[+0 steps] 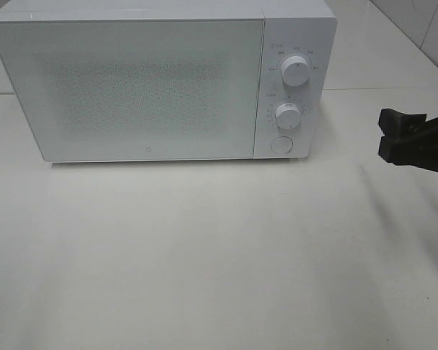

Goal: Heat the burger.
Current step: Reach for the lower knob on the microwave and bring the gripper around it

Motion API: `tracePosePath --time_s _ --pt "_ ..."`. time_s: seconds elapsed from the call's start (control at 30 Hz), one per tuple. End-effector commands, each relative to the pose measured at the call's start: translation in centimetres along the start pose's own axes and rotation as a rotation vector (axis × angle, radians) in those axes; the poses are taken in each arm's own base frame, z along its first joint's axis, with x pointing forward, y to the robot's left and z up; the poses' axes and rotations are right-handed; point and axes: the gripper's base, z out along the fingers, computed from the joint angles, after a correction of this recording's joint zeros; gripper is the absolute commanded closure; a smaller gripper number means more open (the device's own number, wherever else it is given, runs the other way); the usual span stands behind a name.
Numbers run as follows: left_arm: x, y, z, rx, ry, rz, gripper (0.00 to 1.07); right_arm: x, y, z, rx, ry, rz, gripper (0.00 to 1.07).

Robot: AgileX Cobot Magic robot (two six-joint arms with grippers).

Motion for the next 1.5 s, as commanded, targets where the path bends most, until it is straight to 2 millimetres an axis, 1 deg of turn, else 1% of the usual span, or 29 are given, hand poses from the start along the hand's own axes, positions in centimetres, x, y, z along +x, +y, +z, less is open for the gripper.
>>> tracePosePath --time_s 0.03,0.07,0.13,0.2,0.23,0.27,0.3,0.37,0.4,0.47,0.5,0.73,0.87,1.2,1.23,1.5 --pt "0.2 -0.1 -0.2 0.007 -0.031 0.0 0.07 0.0 1.1 0.1 0.016 -0.044 -0.035 0.32" --pt "0.2 -0.1 -0.2 0.007 -0.031 0.0 0.07 0.0 1.1 0.1 0.016 -0.044 -0.035 0.32" --pt "0.2 -0.1 -0.2 0.007 -0.031 0.0 0.07 0.0 1.9 0.1 0.021 -0.069 -0.016 0.32" --pt "0.2 -0.1 -0.2 0.007 -0.031 0.0 0.07 0.0 2.1 0.1 0.031 -0.078 -0.007 0.32" --pt "0.2 -0.1 -0.2 0.007 -0.031 0.0 0.07 0.2 2.7 0.1 0.04 -0.091 -0.011 0.32" --pt "0.2 -0.1 -0.2 0.007 -0.031 0.0 0.07 0.2 2.7 0.1 0.04 -0.091 -0.011 0.32" --pt "0.2 -0.1 -0.2 0.007 -0.031 0.0 0.07 0.5 3.3 0.0 0.05 -0.101 -0.028 0.32" --pt "0.2 -0.1 -0.2 0.007 -0.031 0.0 0.07 0.5 3.6 0.0 0.047 -0.107 -0.036 0.32" --pt "0.2 -0.1 -0.2 0.007 -0.031 0.0 0.07 0.7 4.3 -0.1 0.053 -0.121 -0.051 0.32" --pt "0.2 -0.1 -0.2 0.007 -0.031 0.0 0.07 0.8 4.5 -0.2 0.058 -0.127 -0.053 0.32" --pt "0.2 -0.1 -0.2 0.007 -0.031 0.0 0.07 1.1 5.0 -0.3 0.063 -0.136 -0.06 0.32" --pt "0.2 -0.1 -0.2 0.007 -0.031 0.0 0.07 1.4 6.4 0.0 0.094 -0.124 -0.032 0.32" --pt "0.2 -0.1 -0.2 0.007 -0.031 0.0 0.07 1.4 7.8 0.8 0.076 -0.124 -0.048 0.32" --pt "0.2 -0.1 -0.2 0.007 -0.031 0.0 0.07 1.6 9.2 2.5 0.076 -0.114 -0.053 0.32" --pt "0.2 -0.1 -0.2 0.007 -0.031 0.0 0.07 1.8 9.5 2.9 0.077 -0.106 -0.057 0.32" --pt "0.2 -0.1 -0.2 0.007 -0.031 0.0 0.07 2.8 10.4 4.3 0.08 -0.085 -0.087 0.32"
